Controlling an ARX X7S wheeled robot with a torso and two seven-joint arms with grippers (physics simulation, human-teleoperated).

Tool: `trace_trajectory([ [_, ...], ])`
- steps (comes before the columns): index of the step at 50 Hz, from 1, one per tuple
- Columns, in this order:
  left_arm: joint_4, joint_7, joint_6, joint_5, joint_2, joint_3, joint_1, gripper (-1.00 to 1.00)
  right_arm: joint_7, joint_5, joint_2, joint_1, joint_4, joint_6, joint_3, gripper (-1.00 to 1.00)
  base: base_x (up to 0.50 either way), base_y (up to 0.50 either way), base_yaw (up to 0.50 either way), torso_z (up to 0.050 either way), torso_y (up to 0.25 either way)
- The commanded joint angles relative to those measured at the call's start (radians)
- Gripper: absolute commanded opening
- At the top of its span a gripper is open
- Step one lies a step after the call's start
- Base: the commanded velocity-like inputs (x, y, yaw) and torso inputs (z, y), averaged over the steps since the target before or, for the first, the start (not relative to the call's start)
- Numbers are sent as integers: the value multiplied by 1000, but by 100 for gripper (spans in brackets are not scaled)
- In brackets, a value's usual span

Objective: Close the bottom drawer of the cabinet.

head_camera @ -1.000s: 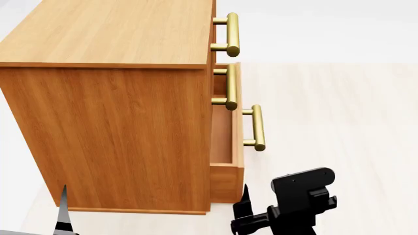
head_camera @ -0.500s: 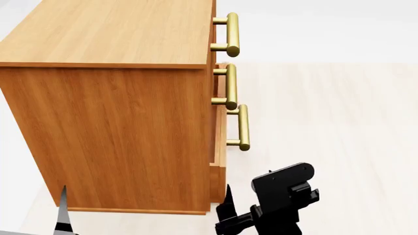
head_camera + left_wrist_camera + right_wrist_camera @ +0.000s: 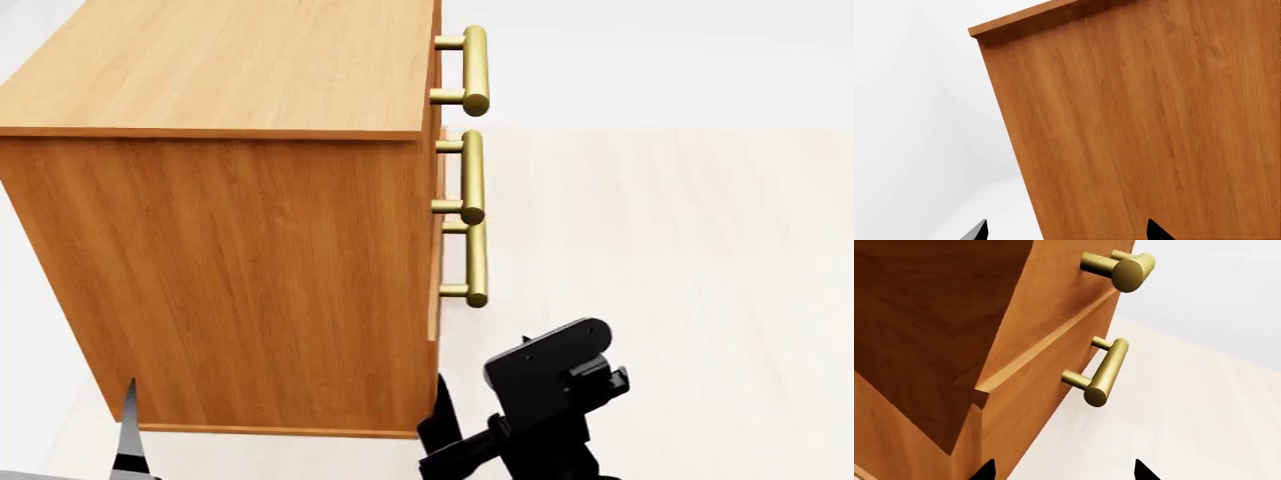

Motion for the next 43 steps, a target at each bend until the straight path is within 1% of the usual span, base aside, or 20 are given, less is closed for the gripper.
trace_trajectory([
  [1, 4, -3, -2, 0, -2, 4, 2, 100, -14, 2, 5, 1, -62, 24, -27, 100, 0, 0, 0, 0, 0],
  [11, -2, -6, 4, 3, -4, 8, 1, 100, -21, -8, 16, 7, -78, 30, -43, 100, 0, 0, 0, 0, 1],
  [14, 2, -7, 0, 4, -6, 8, 0, 100, -21, -14, 33, -12, -164, 84, -55, 100, 0, 0, 0, 0, 0],
  [20, -3, -9, 6, 5, -5, 12, 1, 100, -32, -34, 40, -9, -164, 73, -82, 100, 0, 0, 0, 0, 0],
  [43, 3, -14, -1, 2, -8, 19, -2, 100, -67, -88, 52, -24, -307, 135, -177, 100, 0, 0, 0, 0, 0],
])
